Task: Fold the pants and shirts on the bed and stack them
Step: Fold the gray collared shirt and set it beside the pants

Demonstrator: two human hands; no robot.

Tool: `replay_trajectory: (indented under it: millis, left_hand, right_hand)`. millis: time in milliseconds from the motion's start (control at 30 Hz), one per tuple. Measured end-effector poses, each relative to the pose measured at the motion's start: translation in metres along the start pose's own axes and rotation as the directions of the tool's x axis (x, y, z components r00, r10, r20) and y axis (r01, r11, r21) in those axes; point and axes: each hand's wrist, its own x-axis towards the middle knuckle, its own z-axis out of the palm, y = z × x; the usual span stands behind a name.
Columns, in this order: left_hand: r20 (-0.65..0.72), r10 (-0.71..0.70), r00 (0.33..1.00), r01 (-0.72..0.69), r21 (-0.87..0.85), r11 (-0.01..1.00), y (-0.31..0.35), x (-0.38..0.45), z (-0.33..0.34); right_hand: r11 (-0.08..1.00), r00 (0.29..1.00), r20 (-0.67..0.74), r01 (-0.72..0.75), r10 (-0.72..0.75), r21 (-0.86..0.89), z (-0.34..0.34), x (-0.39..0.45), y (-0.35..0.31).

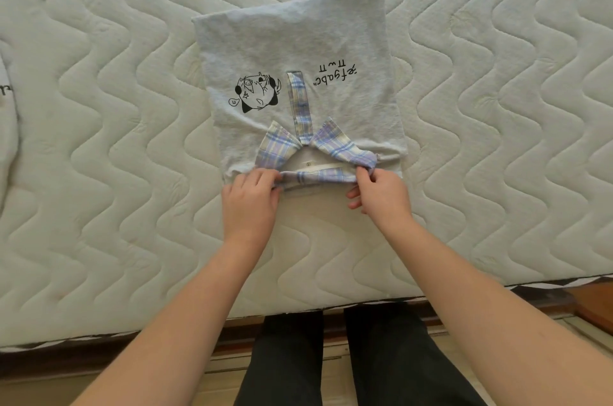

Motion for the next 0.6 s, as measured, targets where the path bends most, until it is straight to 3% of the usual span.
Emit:
replay_trajectory:
  millis: [167,400,600]
  left_hand:
    - [0.077,0.016,0.997,-0.026,0.136,0.99,-0.012,-0.005,0.003]
    - [-0.107,-0.051,0.993,0.043,-0.073,0.996,-0.011,-0.01,0.002]
    - [-0.277,0.153,0.949,-0.218,-0.223,0.95,-0.023,0.005,-0.009]
  right_hand:
    - [0.996,1.0,0.019,0.005,-0.007,0.088,-0.004,-0.004,-0.003]
    - [0.979,0.999,0.051,0.004,-0.014,0.202,-0.007,-0.009,-0.006]
    - [0.972,0.993,-0.026,0.119,-0.116,0.204,-0.013,-0.007,-0.001]
